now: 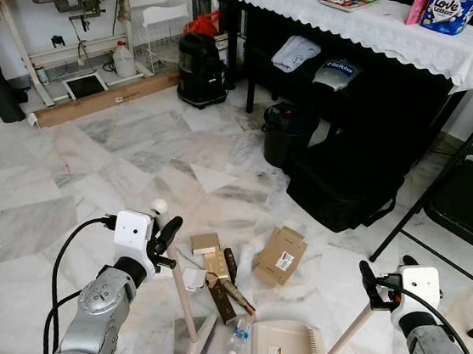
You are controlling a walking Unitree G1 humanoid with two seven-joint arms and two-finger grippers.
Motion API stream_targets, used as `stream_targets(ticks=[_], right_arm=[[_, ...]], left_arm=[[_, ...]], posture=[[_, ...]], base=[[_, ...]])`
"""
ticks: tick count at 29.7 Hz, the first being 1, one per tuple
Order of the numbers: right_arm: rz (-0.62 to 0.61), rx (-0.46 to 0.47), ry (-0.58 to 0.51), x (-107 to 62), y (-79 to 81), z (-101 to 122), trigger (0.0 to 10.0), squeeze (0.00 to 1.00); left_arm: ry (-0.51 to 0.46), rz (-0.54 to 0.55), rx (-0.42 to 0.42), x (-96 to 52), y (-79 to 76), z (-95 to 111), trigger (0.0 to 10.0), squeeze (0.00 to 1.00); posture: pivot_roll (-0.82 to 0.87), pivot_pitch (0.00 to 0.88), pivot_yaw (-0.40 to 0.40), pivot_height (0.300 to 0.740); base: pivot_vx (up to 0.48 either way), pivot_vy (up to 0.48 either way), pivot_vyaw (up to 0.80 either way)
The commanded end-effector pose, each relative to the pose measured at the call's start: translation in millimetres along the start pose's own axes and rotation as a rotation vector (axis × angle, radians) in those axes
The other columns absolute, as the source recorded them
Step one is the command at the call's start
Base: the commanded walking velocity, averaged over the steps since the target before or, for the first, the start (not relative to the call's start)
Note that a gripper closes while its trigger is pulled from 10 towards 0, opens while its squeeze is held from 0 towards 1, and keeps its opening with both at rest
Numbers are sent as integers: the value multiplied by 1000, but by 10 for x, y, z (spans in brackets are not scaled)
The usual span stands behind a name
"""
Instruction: Sweep floor
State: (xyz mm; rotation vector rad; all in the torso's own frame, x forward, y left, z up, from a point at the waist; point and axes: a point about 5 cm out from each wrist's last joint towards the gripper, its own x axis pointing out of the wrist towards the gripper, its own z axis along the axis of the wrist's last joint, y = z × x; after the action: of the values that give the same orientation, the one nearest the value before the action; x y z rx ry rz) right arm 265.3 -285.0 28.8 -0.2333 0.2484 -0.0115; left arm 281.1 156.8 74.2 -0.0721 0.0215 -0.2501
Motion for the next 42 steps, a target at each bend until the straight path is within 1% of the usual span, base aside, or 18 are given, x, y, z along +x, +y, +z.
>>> stream_targets(ticks=[1, 17, 18, 19, 20, 23, 24, 25, 28, 30, 31, 32, 33, 36, 37, 38, 39, 42], right_arm=[[11, 12, 24, 23, 52, -19, 9882, 0], [-37, 5, 72, 4, 38, -88, 10000, 0], [-37, 2, 72, 9, 38, -82, 8118, 0], [-38, 2, 72, 12, 37, -79, 8118, 0], [-40, 1, 72, 17, 34, -73, 3686, 0], [-41, 0, 72, 19, 33, -71, 3686, 0], [-42, 0, 72, 22, 34, -68, 3216, 0], [-39, 2, 72, 26, 39, -66, 3882, 0], [-38, 3, 73, 29, 45, -65, 3882, 0], [-35, 8, 75, 31, 67, -72, 3333, 0], [-34, 9, 77, 31, 78, -77, 4588, 0], [-32, 12, 78, 31, 88, -80, 7490, 0], [-29, 14, 79, 31, 98, -85, 4745, 0], [-26, 15, 82, 30, 110, -92, 4980, 0], [-26, 15, 83, 29, 110, -93, 6235, 0], [-27, 15, 83, 29, 110, -93, 6235, 0], [-27, 14, 85, 29, 111, -95, 10000, 0], [-27, 15, 87, 29, 112, -97, 10000, 0]], left_arm=[[-27, 5, 16, 15, 32, 65, 10000, 0], [-27, 4, 18, 17, 28, 66, 10000, 0], [-27, 3, 18, 17, 28, 66, 10000, 0], [-27, 3, 18, 17, 27, 66, 10000, 0], [-27, 2, 18, 18, 27, 66, 10000, 0], [-27, 2, 17, 18, 27, 66, 10000, 0], [-27, 2, 17, 18, 25, 66, 10000, 0], [-27, 1, 17, 18, 21, 66, 10000, 0], [-27, 0, 17, 19, 19, 67, 10000, 0], [-29, -1, 16, 23, 14, 73, 10000, 0], [-30, -1, 16, 25, 13, 77, 10000, 0], [-31, -2, 16, 27, 11, 79, 10000, 0], [-31, -3, 16, 28, 11, 80, 10000, 0], [-30, -3, 18, 28, 12, 80, 10000, 0], [-29, -3, 18, 27, 12, 78, 10000, 0], [-29, -3, 18, 27, 11, 78, 10000, 0], [-27, -4, 18, 23, 11, 72, 10000, 0], [-24, -4, 19, 17, 10, 64, 10000, 0]], posture=[[87, 0, 35, 740], [91, 0, 36, 740], [90, 0, 37, 740], [90, 0, 37, 740], [90, 0, 37, 740], [90, 0, 37, 740], [91, 0, 36, 740], [92, 0, 35, 740], [93, 0, 35, 740], [95, 0, 36, 740], [94, 0, 37, 740], [94, 0, 37, 740], [94, 0, 37, 740], [94, 0, 37, 740], [94, 0, 37, 740], [94, 0, 37, 740], [94, 0, 38, 740], [93, 0, 38, 740]], base=[[0, 0, 0], [0, 0, 0], [0, 0, 0], [0, 0, 0], [0, 0, 0], [0, 0, 0], [0, 0, 0], [0, 0, 0], [0, 0, 0], [0, 0, 0], [0, 0, 0], [0, 0, 0], [0, 0, 0], [0, 0, 0], [0, 0, 0], [0, 0, 0], [0, 0, 0], [0, 0, 0]])
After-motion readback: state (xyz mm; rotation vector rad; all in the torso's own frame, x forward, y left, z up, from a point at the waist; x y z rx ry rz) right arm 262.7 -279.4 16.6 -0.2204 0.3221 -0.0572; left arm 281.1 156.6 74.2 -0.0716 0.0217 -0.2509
